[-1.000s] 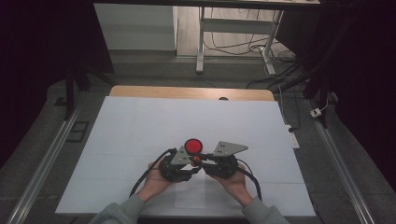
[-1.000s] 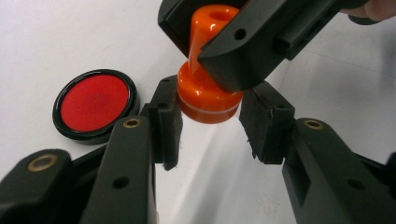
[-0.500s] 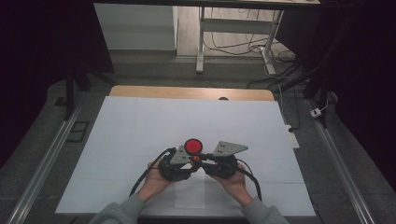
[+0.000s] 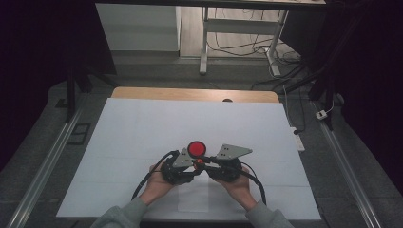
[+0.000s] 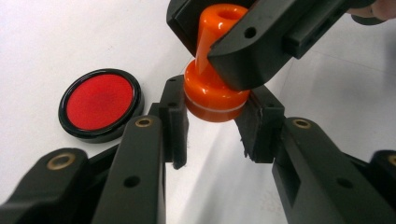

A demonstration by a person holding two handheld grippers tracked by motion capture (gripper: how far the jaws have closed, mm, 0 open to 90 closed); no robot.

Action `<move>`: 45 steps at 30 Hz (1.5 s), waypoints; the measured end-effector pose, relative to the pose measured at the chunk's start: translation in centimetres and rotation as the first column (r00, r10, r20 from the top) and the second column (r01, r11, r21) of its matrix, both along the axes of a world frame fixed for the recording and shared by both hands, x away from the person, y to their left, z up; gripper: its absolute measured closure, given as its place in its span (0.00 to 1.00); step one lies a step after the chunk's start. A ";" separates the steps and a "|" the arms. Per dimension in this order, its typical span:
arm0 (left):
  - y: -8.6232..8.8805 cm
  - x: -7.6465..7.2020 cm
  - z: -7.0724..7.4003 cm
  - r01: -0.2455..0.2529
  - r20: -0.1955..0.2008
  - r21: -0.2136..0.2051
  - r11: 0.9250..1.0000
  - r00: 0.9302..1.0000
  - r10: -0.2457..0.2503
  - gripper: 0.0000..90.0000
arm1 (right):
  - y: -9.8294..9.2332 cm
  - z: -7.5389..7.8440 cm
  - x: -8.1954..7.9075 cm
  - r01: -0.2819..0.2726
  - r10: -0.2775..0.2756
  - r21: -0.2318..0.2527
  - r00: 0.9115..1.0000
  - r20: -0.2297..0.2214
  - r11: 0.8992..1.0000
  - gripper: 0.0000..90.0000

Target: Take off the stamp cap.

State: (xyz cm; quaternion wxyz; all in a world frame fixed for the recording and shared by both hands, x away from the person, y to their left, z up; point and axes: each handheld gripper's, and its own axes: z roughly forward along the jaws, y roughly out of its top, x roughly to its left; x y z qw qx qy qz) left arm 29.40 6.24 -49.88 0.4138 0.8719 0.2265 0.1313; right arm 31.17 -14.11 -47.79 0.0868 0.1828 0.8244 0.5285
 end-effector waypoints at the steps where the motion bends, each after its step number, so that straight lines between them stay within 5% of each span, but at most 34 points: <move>1: 0.0 0.0 0.0 0.002 0.000 0.003 1.000 1.000 -0.002 0.72 | 0.0 0.0 0.0 -0.001 0.001 -0.002 1.000 0.000 1.000 0.80; 26: 0.1 -0.1 0.0 0.003 0.007 0.008 1.000 1.000 -0.003 0.72 | 0.2 0.0 -0.3 0.002 -0.002 -0.007 1.000 0.023 1.000 0.80; 45: 0.2 -0.2 0.2 0.000 0.009 0.037 0.999 1.000 -0.001 0.72 | 0.3 -0.1 -0.2 0.014 -0.014 0.013 1.000 -0.001 1.000 0.80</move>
